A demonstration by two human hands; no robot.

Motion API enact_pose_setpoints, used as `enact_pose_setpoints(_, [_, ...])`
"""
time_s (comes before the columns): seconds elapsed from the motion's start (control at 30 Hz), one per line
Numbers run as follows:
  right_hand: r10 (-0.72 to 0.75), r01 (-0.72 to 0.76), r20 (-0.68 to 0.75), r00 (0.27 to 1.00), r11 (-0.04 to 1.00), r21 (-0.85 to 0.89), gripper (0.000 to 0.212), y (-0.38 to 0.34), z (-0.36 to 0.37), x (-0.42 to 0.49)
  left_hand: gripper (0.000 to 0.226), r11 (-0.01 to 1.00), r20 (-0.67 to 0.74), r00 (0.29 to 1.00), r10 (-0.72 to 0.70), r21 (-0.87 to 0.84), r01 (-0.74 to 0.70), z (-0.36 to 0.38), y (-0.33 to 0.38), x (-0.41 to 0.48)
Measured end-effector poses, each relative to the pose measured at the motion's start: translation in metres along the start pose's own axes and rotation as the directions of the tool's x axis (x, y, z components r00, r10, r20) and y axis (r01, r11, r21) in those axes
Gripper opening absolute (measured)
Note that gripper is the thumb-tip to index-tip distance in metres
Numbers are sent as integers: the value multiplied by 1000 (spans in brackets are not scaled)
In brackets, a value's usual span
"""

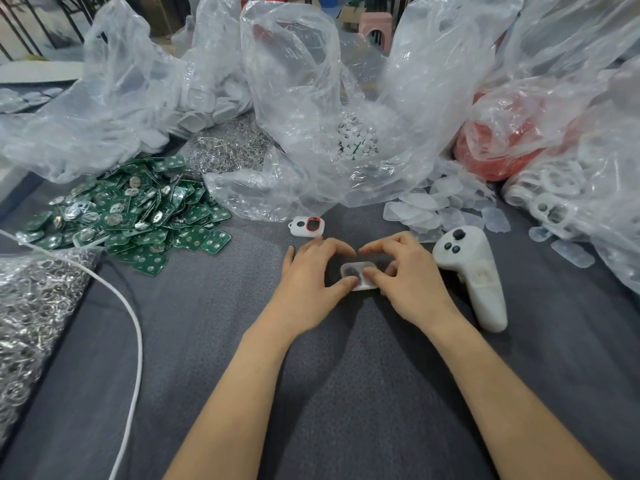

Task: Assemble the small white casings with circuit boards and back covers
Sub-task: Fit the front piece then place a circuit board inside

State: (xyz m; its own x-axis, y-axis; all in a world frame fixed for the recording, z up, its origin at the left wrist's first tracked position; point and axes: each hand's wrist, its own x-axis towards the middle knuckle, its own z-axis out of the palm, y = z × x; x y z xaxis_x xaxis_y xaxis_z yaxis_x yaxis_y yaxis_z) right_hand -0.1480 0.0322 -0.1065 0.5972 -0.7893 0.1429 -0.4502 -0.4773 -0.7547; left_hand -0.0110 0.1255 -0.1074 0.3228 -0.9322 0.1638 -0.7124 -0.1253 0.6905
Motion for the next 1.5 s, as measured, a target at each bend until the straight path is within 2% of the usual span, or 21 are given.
enact_pose_setpoints(0.1, [25,-27,26,999,998,52,21,1,-2,0,17,999,14,1000,24,27,-24,0,0,0])
enact_pose_setpoints(0.2, [110,-113,27,994,977,183,14,4,-5,1,18,999,19,1000,18,45,-19,0,-2,1])
enact_pose_setpoints(0.27, [152,-152,19,988,958,244,18,5,-6,0,19,997,18,999,38,60,-39,0,-2,0])
enact_pose_setpoints(0.47, [166,-161,5,986,952,261,18,3,-6,0,20,996,9,997,73,55,-74,-1,-2,1])
enact_pose_setpoints(0.53, [148,-143,-6,989,963,229,18,2,-4,0,25,997,2,999,54,58,-54,0,-2,1])
enact_pose_setpoints(0.67, [4,-8,-57,998,997,-78,10,-2,1,-1,33,991,-1,999,50,124,-50,3,-2,0])
enact_pose_setpoints(0.77, [-54,43,-54,997,981,-191,10,-3,4,-3,30,985,-1,998,59,164,-58,4,-2,1])
enact_pose_setpoints(0.97, [-83,69,-85,993,986,-151,15,-2,2,-3,32,986,-4,996,86,141,-84,4,-3,1])
enact_pose_setpoints(1.13, [-52,35,-84,995,979,-203,15,-1,4,-2,18,988,-1,997,76,139,-75,4,-3,2])
enact_pose_setpoints(1.33, [-24,9,-73,997,978,-207,16,-2,3,0,13,987,-1,997,76,142,-76,5,-4,3])
enact_pose_setpoints(1.4, [-28,15,-63,998,981,-192,15,-2,2,-2,15,986,-13,996,91,139,-88,6,-5,3])
enact_pose_setpoints(1.5, [-55,46,-80,995,993,-113,20,2,-1,-7,32,992,-38,994,107,64,-104,7,-6,1])
